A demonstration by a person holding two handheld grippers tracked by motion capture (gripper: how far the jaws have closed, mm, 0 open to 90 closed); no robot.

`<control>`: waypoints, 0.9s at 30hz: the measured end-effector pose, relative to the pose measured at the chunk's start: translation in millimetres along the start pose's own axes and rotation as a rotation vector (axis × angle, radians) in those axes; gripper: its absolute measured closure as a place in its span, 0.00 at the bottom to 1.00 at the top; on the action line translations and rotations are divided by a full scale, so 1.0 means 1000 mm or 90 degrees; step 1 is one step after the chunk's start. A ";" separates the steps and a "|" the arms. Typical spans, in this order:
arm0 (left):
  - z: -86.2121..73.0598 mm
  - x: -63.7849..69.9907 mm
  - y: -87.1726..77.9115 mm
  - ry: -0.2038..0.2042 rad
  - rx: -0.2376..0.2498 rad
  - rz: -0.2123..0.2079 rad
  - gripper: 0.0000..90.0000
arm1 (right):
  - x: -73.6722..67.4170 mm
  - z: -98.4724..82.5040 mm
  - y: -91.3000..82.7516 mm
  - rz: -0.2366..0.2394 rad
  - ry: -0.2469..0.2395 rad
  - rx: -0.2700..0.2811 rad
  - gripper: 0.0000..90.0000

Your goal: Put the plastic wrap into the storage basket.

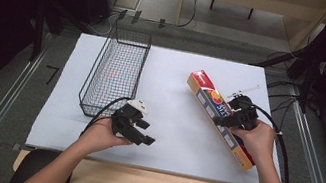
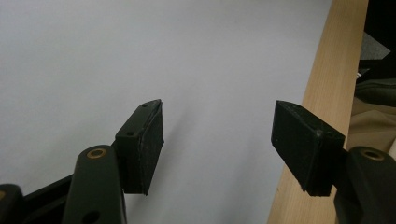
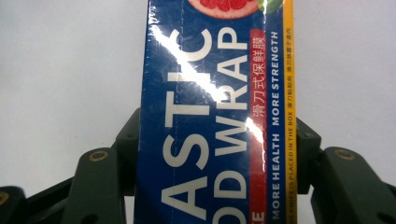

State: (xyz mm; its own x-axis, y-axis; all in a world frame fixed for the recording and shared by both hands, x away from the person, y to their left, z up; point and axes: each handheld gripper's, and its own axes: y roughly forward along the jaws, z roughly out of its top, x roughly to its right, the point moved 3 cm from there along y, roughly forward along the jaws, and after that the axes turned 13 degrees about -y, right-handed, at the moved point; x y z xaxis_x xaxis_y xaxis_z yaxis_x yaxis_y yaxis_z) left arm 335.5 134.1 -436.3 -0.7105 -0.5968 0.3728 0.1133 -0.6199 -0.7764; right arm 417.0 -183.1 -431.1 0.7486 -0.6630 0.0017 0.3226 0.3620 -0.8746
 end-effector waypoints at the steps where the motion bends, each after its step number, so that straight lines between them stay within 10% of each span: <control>1: 0.000 0.002 0.000 0.002 0.001 -0.001 0.37 | -0.002 -0.001 -0.001 0.000 -0.010 0.003 0.46; 13: 0.003 0.017 -0.006 0.062 -0.009 -0.025 0.31 | -0.026 -0.016 -0.006 0.102 -0.106 0.026 0.46; 27: 0.007 0.022 -0.020 0.089 -0.005 -0.012 0.33 | -0.061 -0.028 -0.007 0.149 -0.227 0.021 0.46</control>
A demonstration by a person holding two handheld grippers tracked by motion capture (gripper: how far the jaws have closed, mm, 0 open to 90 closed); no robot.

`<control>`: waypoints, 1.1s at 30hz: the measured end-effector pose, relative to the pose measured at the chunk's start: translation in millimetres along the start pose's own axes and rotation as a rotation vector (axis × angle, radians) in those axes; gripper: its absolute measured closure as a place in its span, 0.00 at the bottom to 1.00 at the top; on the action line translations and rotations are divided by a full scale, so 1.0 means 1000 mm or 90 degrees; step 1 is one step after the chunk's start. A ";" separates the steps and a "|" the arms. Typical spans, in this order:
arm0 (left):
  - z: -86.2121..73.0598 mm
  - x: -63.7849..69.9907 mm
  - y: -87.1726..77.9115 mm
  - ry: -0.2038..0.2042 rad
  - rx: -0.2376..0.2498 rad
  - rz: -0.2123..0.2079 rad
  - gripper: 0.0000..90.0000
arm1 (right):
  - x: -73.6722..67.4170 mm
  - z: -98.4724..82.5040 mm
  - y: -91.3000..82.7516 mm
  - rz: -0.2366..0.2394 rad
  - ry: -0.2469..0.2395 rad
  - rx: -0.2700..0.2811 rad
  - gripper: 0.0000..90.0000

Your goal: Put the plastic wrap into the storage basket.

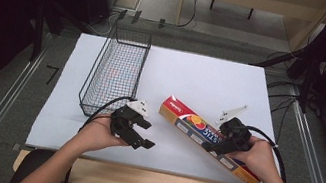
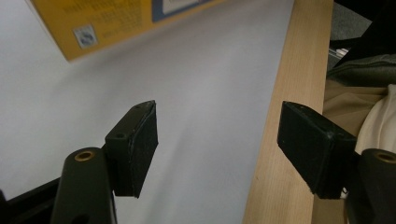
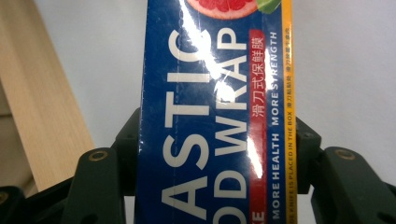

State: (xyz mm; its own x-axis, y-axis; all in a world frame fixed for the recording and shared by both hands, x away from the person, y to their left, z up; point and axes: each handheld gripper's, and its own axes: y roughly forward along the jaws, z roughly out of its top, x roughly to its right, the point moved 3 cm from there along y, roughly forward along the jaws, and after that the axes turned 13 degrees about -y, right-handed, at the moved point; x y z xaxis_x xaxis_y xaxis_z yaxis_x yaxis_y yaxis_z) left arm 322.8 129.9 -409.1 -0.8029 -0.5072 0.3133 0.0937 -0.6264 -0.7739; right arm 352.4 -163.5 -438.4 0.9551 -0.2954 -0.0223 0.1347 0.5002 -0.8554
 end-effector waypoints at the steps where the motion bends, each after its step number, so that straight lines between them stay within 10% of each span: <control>1: 0.001 0.001 -0.001 0.001 0.004 0.001 0.32 | -0.002 0.000 0.001 0.004 -0.012 -0.001 0.46; 10: 0.011 0.014 -0.011 0.050 -0.002 0.011 0.31 | -0.021 0.009 0.009 0.043 -0.103 -0.006 0.46; 33: 0.029 0.027 0.010 0.126 -0.060 0.015 0.29 | -0.054 0.037 0.020 0.088 -0.220 -0.036 0.46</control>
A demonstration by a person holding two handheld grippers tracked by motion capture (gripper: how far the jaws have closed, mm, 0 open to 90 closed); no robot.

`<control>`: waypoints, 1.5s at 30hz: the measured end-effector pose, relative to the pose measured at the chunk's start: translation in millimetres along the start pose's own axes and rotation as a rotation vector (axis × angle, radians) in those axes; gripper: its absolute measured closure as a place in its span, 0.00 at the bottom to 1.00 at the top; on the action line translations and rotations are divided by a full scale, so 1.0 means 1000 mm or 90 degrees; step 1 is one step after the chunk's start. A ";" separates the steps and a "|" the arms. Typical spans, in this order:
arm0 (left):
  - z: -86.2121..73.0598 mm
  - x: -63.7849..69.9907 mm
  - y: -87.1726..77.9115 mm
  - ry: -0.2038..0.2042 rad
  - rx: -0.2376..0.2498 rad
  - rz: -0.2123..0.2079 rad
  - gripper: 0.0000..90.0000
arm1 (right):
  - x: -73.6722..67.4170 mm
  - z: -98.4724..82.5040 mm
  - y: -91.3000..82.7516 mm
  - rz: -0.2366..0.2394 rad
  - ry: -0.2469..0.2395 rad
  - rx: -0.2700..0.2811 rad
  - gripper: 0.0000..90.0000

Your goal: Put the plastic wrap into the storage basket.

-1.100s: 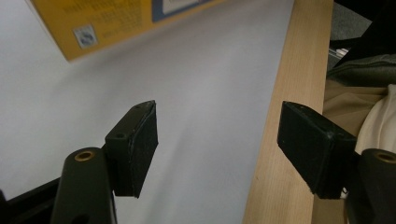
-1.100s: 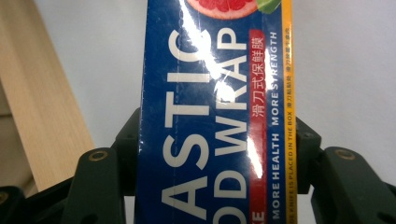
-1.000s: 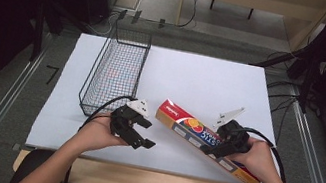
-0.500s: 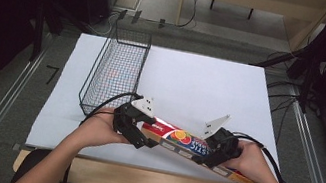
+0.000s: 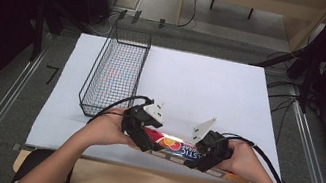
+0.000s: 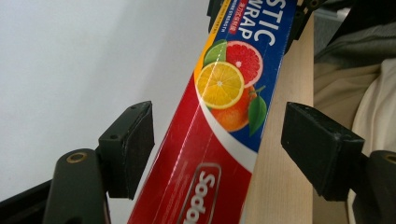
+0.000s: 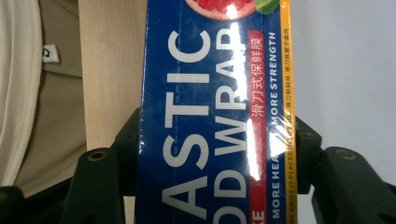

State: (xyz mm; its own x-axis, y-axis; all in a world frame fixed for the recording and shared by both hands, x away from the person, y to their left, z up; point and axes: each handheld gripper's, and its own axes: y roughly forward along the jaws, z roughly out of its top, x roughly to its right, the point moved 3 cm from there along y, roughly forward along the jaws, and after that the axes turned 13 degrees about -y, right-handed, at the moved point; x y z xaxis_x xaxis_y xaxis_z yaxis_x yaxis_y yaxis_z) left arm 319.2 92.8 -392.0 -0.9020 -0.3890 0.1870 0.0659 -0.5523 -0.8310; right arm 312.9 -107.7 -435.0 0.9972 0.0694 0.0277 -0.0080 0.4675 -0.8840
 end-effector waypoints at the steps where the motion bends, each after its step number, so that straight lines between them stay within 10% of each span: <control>1: 0.000 0.001 0.003 0.006 -0.005 -0.003 0.29 | 0.001 0.001 0.001 -0.001 -0.008 0.003 0.46; 29: -0.005 0.007 0.035 0.076 -0.094 0.020 0.36 | 0.002 0.034 0.001 -0.021 -0.075 -0.016 0.46; 45: -0.007 0.011 0.037 0.054 -0.109 0.000 0.43 | 0.003 0.026 0.010 -0.003 -0.082 0.014 0.44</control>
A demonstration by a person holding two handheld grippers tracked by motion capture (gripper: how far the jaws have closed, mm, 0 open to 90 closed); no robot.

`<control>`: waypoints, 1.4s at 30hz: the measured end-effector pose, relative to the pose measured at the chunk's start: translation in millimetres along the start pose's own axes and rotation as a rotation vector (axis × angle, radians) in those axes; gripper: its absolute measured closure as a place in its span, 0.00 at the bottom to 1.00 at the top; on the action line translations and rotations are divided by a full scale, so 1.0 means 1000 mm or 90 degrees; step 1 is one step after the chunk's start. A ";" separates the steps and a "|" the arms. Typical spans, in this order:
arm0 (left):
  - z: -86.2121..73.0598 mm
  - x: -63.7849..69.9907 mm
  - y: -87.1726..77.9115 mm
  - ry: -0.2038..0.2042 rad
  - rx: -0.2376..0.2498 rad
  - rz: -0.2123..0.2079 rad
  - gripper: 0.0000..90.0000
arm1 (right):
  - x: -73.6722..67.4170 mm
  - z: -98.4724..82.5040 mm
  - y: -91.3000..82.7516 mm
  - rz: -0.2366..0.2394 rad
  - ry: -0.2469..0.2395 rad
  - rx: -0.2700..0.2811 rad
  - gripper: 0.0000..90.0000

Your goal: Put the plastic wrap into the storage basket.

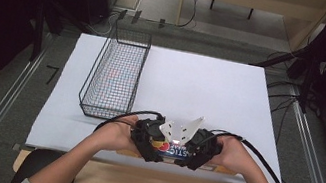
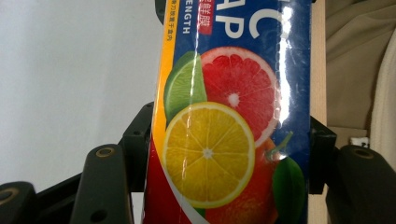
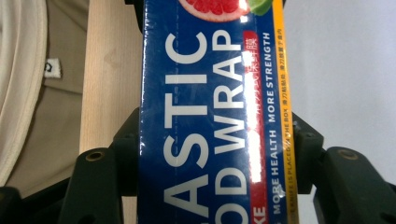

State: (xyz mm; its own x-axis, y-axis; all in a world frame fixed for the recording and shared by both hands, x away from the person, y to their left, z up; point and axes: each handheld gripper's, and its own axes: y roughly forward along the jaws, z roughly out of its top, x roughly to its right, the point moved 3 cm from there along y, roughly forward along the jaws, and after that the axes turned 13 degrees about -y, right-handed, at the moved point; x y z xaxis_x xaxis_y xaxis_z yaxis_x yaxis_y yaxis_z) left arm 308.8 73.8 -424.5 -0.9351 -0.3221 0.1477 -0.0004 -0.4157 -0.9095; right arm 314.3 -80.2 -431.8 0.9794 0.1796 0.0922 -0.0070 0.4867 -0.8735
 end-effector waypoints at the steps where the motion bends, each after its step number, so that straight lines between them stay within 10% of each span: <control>1: 0.000 0.000 -0.001 -0.003 -0.001 -0.005 0.44 | 0.000 0.000 -0.001 0.000 0.004 0.002 0.44; 13: -0.007 -0.004 -0.008 -0.017 -0.011 0.008 0.44 | 0.003 -0.010 -0.015 -0.026 0.036 0.043 0.28; 42: -0.027 -0.023 -0.033 -0.086 0.005 0.035 0.44 | 0.012 -0.066 -0.067 -0.150 0.132 0.089 0.24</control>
State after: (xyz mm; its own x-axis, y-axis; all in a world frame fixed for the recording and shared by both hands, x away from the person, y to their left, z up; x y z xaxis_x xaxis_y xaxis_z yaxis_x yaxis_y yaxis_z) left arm 321.1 118.1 -408.1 -0.8775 -0.4559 0.1487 0.0531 -0.4005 -0.9148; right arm 340.0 -167.2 -403.6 0.9776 -0.1224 0.1715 0.2104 0.6095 -0.7644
